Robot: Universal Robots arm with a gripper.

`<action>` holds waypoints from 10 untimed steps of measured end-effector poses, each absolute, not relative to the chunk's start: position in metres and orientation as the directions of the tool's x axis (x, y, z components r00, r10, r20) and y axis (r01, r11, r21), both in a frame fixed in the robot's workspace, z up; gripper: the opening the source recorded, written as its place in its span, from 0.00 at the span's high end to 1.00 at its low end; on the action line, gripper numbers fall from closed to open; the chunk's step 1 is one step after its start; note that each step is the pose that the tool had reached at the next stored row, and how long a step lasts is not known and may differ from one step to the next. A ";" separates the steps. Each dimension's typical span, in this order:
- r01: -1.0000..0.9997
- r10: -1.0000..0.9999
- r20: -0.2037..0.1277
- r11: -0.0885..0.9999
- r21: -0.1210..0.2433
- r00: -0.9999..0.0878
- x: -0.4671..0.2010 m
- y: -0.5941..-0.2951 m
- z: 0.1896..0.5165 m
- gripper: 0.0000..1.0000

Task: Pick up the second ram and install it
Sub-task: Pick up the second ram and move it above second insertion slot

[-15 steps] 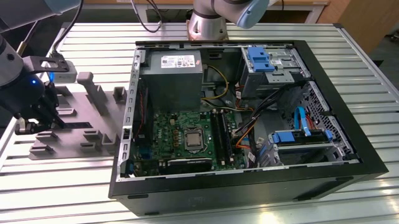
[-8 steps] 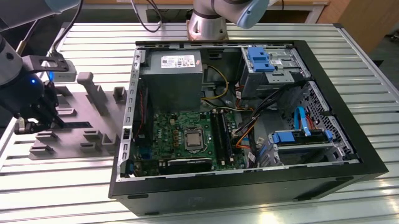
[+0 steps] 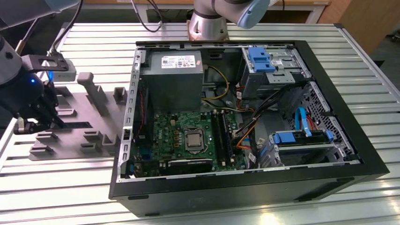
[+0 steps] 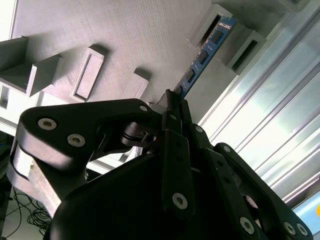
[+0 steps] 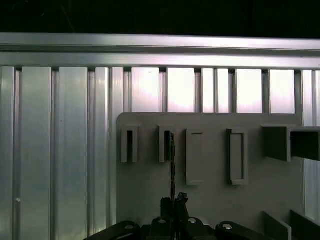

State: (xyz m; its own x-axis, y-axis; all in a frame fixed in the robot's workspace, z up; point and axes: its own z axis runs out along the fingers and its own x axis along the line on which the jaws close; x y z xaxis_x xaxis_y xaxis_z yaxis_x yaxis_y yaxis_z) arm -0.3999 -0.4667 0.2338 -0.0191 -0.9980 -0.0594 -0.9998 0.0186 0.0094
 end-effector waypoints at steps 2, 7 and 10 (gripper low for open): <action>-1.000 -0.998 -0.059 0.019 0.009 -0.019 -0.400 -0.467 0.234 0.86; -1.000 -0.998 -0.059 0.019 0.009 -0.019 -0.400 -0.467 0.236 0.86; -1.000 -0.998 -0.059 0.019 0.009 -0.019 -0.400 -0.467 0.237 0.86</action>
State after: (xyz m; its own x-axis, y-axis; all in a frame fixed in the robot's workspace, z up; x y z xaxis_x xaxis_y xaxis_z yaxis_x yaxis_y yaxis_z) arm -0.3999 -0.4667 0.2366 -0.0191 -0.9981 -0.0593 -0.9998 0.0186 0.0094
